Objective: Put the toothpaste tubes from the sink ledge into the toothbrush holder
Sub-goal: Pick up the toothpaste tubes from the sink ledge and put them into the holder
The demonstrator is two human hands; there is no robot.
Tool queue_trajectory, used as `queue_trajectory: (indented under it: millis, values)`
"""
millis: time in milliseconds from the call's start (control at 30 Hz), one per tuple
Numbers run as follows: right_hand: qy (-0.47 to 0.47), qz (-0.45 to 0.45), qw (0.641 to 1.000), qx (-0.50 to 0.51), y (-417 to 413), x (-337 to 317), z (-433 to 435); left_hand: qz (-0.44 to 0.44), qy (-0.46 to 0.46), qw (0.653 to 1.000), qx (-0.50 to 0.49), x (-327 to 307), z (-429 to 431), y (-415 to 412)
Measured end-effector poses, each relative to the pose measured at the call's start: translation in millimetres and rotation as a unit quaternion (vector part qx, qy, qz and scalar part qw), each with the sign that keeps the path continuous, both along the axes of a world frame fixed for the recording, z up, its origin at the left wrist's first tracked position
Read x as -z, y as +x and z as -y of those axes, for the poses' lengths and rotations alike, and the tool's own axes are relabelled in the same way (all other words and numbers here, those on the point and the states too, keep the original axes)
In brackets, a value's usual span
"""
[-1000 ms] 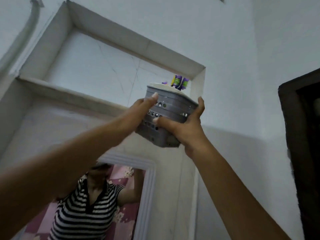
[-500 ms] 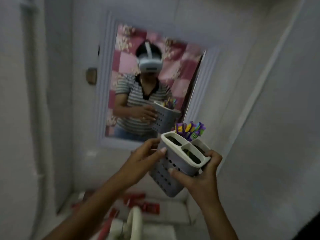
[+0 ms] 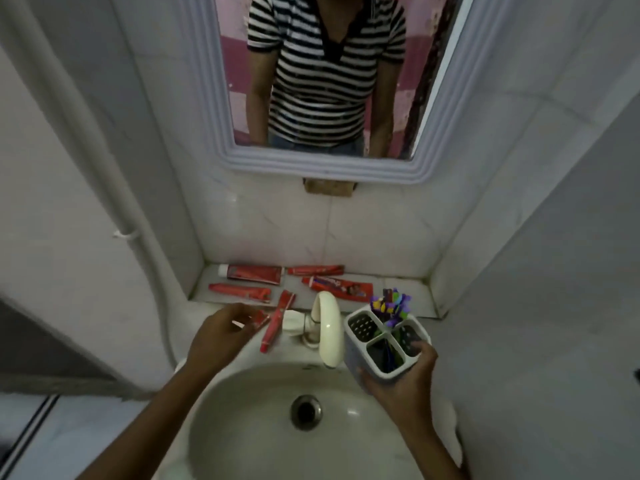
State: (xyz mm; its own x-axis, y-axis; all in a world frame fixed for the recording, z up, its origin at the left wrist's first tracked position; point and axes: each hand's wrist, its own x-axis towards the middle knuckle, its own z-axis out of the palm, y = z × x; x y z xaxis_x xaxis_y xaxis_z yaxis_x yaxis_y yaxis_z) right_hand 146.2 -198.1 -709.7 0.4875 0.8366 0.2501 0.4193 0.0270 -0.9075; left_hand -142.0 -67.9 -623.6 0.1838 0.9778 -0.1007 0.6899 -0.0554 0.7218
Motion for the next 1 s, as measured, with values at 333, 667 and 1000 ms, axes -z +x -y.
queue_trajectory:
  millis: [333,667,1000]
  values:
    - [0.004,-0.041,0.998,-0.046,15.3,27.5,-16.3,-0.310,0.160,0.936,0.048,41.6,-76.4,1.4]
    - [-0.020,-0.094,0.993,-0.064,23.0,34.6,-15.5,-0.544,0.149,0.781,0.268,28.1,-173.0,32.0]
    - [0.000,-0.099,0.993,-0.067,22.3,49.7,-17.7,-0.520,0.139,0.787,0.301,15.2,-190.5,49.6]
